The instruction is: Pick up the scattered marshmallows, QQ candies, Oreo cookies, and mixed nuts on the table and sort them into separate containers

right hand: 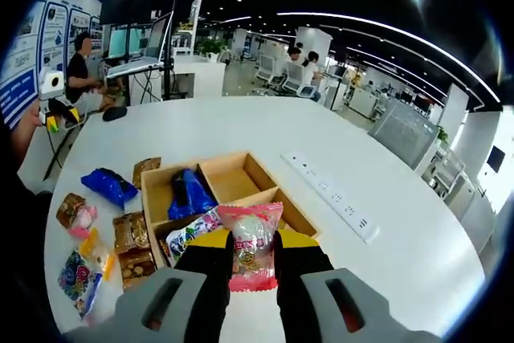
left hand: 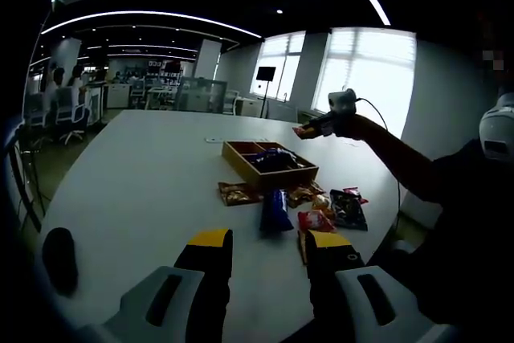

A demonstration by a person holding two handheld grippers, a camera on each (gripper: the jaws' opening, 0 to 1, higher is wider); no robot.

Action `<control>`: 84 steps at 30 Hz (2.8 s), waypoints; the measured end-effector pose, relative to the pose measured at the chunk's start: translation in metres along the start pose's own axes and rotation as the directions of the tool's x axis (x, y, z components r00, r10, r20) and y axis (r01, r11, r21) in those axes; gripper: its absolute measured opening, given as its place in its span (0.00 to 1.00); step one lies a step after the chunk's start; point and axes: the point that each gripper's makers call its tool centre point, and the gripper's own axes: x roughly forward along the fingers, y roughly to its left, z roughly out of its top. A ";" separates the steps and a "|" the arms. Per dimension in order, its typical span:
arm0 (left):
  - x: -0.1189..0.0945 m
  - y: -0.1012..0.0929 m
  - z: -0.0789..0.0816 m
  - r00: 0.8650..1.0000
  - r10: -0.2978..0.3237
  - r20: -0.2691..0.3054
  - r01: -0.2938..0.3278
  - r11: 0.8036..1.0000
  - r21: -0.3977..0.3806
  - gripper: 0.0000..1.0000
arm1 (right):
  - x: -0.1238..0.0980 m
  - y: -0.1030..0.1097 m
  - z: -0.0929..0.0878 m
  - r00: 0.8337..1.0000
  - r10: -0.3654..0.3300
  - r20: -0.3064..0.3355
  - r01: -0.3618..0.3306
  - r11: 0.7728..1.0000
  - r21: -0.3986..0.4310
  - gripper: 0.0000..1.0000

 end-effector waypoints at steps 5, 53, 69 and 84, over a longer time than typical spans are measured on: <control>0.001 0.000 0.000 1.000 -0.001 -0.003 0.001 1.000 -0.002 0.41 | 0.003 -0.002 0.000 1.000 -0.004 0.000 0.004 1.000 0.009 0.16; 0.009 0.005 -0.002 1.000 -0.012 -0.012 0.011 1.000 -0.017 0.41 | 0.054 -0.033 0.010 0.999 0.011 -0.040 -0.011 1.000 0.015 0.17; 0.009 0.004 -0.004 1.000 -0.010 -0.014 0.009 1.000 -0.025 0.41 | 0.066 -0.033 0.006 0.999 0.022 -0.040 -0.021 0.999 0.026 0.27; 0.013 -0.001 -0.003 1.000 -0.020 -0.019 0.019 1.000 -0.019 0.41 | 0.043 -0.025 0.015 0.999 0.021 0.027 -0.022 0.999 0.041 0.29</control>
